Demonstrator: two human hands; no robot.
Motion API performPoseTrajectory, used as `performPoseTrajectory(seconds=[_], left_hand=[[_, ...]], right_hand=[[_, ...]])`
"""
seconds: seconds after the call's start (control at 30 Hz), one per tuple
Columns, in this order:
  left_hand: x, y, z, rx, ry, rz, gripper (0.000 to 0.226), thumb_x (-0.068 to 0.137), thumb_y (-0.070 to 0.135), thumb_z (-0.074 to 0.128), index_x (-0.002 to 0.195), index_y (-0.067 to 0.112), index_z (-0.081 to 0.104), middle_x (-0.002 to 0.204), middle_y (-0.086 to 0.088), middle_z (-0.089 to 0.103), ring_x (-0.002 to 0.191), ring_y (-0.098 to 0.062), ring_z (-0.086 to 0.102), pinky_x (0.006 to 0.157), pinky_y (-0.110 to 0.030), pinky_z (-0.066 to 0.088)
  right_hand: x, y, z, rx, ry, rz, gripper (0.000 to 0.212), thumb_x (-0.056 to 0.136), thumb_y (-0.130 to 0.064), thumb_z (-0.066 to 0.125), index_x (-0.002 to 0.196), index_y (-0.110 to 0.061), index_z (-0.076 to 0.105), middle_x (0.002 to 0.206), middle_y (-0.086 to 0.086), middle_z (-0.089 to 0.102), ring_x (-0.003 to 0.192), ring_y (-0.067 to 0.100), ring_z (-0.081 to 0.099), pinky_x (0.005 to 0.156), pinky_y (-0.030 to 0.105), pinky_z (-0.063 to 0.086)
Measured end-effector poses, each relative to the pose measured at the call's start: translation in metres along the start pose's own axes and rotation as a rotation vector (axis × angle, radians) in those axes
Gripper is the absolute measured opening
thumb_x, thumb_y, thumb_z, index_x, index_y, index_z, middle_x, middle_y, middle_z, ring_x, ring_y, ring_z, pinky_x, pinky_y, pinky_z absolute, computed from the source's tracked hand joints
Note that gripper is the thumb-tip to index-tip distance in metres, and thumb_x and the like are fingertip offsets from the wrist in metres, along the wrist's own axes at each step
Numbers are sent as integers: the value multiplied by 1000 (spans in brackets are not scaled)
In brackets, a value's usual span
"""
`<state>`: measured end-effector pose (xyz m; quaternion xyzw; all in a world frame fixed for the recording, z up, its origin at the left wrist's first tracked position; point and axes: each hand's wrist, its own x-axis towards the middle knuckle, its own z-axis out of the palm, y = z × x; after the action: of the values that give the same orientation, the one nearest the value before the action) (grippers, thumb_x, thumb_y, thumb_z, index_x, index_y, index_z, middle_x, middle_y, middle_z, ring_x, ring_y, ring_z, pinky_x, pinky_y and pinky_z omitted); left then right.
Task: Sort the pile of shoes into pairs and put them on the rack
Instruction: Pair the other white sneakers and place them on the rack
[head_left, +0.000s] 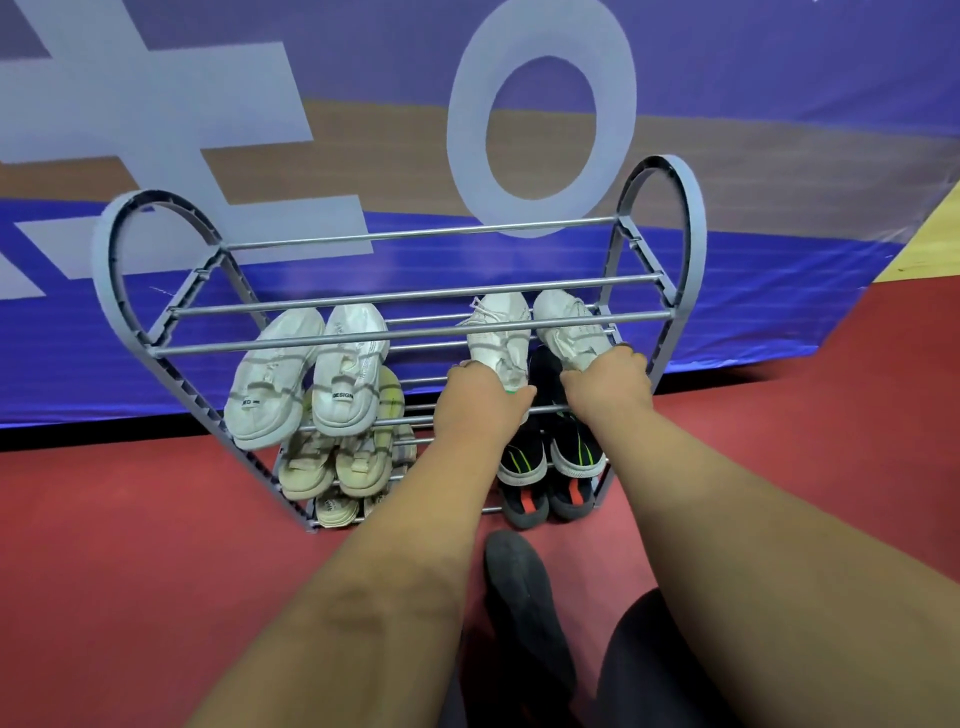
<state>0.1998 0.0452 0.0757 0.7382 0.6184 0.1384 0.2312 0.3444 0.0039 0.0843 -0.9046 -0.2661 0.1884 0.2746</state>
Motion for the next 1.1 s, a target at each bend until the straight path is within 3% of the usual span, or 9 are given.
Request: performPoseTrajectory(seconds=[0.13,0.33,0.47,0.67,0.83,0.93,1.1], left_hand=[[0,-4,1,88,-80,40,107,69,58,89,147,3,42,140,-12,52,120,-32,63,84,-40,51],[-1,-11,1,-44,-61,162,83,76,53,87,139,11,52,129,-11,60,116,-31,63,90,-40,53],[-4,-14,10,-76,-108,192,94,92,45,77,162,6,28,149,-15,49,136,-34,53,108,-42,47],[6,-20,8,-101,-164,170,95,98,38,72,169,11,14,167,-16,31,152,-33,36,121,-39,33],[9,-23,3,-79,-220,196,93,101,38,68,169,12,9,170,-13,29,154,-32,34,121,-39,31],[6,-25,-5,-78,-256,213,88,99,35,68,168,13,17,165,-15,35,150,-34,40,121,-42,37],[-11,-29,-40,-52,-178,281,55,100,27,62,149,6,45,144,-14,53,130,-34,56,94,-35,44]], right_hand=[[2,5,0,-58,-25,-1,71,88,-41,79,140,-3,48,141,15,56,125,38,60,91,41,53],[1,0,-5,-82,-8,-33,61,92,-38,77,133,-1,52,131,17,63,112,37,66,73,35,45],[6,-1,-7,-121,-17,-59,41,96,-20,67,129,0,53,131,21,63,116,38,64,75,34,43],[0,-4,-9,-256,-24,-115,32,101,-12,59,129,3,54,133,22,61,122,38,61,79,36,48],[-7,-4,-15,-187,-48,-75,48,98,-22,66,136,0,48,139,20,56,122,39,61,77,36,44],[-16,-7,-21,-190,-75,-36,54,96,-18,62,143,0,42,147,21,47,130,41,55,90,41,51],[-41,-14,-29,-222,-115,26,66,95,-20,63,152,-6,33,156,17,32,135,43,47,101,49,50]])
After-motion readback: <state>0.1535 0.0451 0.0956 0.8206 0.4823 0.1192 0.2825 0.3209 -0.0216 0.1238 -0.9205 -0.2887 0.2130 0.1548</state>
